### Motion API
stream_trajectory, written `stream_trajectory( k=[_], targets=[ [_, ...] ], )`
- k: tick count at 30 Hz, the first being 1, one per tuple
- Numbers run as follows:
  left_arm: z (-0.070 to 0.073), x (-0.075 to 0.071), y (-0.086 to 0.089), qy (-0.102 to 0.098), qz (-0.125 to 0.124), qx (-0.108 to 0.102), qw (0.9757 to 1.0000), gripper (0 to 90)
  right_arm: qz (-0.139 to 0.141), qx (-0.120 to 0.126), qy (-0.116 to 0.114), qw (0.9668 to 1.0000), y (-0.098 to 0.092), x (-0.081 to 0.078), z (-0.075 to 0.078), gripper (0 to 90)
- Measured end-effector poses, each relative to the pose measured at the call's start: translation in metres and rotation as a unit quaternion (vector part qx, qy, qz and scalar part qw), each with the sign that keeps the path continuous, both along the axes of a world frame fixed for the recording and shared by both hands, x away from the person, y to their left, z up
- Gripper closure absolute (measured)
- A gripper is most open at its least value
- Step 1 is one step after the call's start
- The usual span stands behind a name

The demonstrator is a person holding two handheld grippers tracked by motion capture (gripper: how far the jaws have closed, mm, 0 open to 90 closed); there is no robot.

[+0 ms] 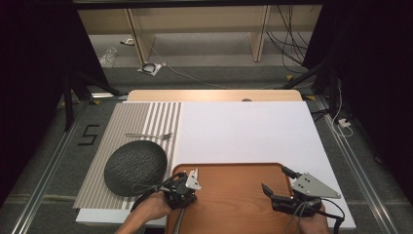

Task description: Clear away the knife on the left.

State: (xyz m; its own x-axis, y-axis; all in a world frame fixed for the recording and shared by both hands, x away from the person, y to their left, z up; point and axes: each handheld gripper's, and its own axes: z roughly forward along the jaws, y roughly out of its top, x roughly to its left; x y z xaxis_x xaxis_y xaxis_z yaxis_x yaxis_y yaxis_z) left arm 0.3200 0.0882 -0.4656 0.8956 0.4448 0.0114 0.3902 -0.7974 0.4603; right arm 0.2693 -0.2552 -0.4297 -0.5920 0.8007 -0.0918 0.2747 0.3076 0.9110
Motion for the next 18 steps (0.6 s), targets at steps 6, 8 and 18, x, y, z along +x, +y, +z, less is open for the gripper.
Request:
stream_trajectory(
  k=[6,8,18],
  targets=[
    [0.001,0.001,0.006,0.001,0.015,0.011,0.9998,89.0,0.0,0.0,0.0,1.0,0.0,0.0,0.0,18.9],
    [0.001,0.002,0.009,0.005,0.019,0.013,0.9997,89.0,-0.001,0.0,0.0,1.0,0.0,0.0,0.0,18.9],
    [0.003,0.004,0.022,0.018,0.033,0.028,0.9989,88.9,0.0,-0.001,0.0,1.0,0.0,0.0,0.0,19.0]
  ],
)
